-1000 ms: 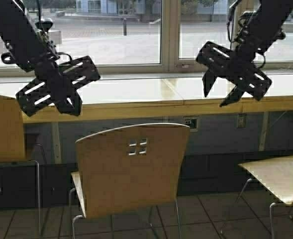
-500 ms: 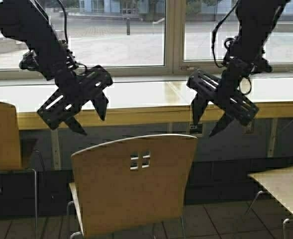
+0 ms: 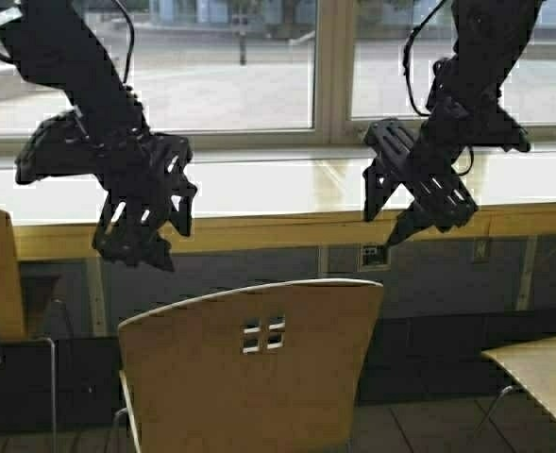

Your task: Push the chairs under the table

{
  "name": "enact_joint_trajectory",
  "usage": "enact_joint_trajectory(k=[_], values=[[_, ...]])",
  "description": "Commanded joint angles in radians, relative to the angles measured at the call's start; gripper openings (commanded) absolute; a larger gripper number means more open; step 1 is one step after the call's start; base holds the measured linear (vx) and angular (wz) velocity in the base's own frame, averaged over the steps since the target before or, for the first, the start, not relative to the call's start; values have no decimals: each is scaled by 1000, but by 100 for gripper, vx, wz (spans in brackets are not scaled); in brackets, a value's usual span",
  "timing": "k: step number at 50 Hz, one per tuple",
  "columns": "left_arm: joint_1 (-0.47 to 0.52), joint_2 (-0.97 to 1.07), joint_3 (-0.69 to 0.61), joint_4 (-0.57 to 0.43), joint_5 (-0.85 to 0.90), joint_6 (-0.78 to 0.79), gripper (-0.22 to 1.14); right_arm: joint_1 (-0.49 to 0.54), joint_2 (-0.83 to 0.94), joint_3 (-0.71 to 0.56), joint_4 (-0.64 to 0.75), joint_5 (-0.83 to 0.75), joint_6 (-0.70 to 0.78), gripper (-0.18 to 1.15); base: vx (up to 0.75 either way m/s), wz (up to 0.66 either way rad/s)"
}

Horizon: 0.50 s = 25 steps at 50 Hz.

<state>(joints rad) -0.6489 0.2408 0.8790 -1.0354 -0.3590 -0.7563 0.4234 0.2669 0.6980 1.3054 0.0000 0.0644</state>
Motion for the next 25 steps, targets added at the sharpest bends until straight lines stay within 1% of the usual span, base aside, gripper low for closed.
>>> enact_joint_trajectory(k=[1,13,19,25], values=[[-21,23,-23,-23,-44,-43,85,5,-3,-20,41,-15,-5,83,18,-5],[-48,80,-52,-29,-34,-87,85,6,17,-18,41,-5,-3,83,17,1],[-80,71,-58,-29,-17,-89,85,6,15,17,57,-43,-2,83,18,10],[-120,72,-43,-32,-2,-92,85,8,15,81,66,-57,-2,83,19,14]])
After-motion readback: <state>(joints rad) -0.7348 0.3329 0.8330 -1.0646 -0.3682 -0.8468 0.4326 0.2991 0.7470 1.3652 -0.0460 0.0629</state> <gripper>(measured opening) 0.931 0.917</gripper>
